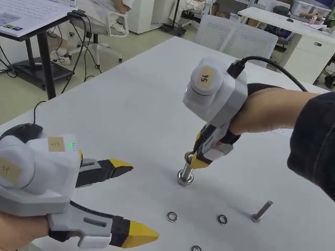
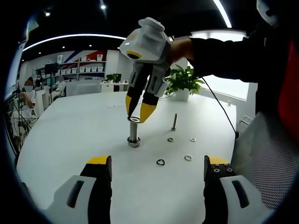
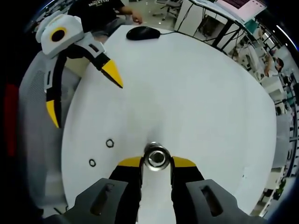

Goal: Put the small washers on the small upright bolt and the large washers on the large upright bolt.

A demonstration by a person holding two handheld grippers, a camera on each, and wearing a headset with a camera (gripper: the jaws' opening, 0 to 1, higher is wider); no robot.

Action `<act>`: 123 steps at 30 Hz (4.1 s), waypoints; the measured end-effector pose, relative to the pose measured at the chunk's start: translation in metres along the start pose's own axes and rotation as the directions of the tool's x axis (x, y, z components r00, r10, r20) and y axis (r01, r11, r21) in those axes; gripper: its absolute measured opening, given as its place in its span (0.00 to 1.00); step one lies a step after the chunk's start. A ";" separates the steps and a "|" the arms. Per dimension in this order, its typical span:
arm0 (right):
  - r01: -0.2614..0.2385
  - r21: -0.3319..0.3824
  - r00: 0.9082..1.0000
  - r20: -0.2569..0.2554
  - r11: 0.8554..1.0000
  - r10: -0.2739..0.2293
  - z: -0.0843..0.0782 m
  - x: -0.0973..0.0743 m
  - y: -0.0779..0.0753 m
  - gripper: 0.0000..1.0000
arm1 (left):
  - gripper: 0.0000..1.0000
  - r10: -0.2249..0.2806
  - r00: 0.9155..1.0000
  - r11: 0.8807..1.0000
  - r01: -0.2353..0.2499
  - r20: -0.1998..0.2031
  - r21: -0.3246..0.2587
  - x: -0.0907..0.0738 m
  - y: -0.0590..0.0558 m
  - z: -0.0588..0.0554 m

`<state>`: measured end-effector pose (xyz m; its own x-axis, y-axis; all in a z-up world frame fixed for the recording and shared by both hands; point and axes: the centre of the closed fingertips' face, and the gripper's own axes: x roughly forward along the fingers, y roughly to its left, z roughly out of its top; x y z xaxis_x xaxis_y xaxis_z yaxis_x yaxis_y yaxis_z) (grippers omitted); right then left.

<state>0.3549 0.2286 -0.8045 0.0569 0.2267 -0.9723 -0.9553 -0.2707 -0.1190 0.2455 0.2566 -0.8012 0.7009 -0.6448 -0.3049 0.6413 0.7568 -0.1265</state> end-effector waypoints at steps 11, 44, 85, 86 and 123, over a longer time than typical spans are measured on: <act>-0.007 -0.003 1.000 -0.006 1.000 0.007 -0.001 0.002 0.001 0.23 | 0.84 -0.004 1.000 1.000 0.004 0.006 -0.005 0.001 0.000 0.000; -0.043 0.007 0.998 -0.035 0.999 0.044 -0.007 0.029 -0.001 0.24 | 0.83 -0.007 1.000 1.000 0.007 0.006 -0.017 0.000 0.000 -0.005; -0.085 0.037 0.996 -0.035 0.996 0.087 -0.016 0.055 0.005 0.24 | 0.80 -0.021 1.000 0.999 0.020 -0.017 -0.028 0.004 -0.002 -0.011; -0.086 0.036 0.996 -0.036 0.996 0.087 -0.016 0.055 0.005 0.25 | 0.79 -0.021 1.000 0.999 0.021 -0.017 -0.028 0.004 -0.002 -0.011; -0.068 0.068 0.997 -0.026 0.995 0.070 -0.030 0.046 0.003 0.28 | 0.78 -0.048 0.998 0.999 0.047 -0.036 -0.016 0.009 -0.007 -0.011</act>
<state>0.3634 0.2100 -0.8556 -0.0024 0.1832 -0.9831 -0.9745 -0.2212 -0.0388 0.2437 0.2464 -0.8133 0.6575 -0.6760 -0.3326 0.6685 0.7271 -0.1562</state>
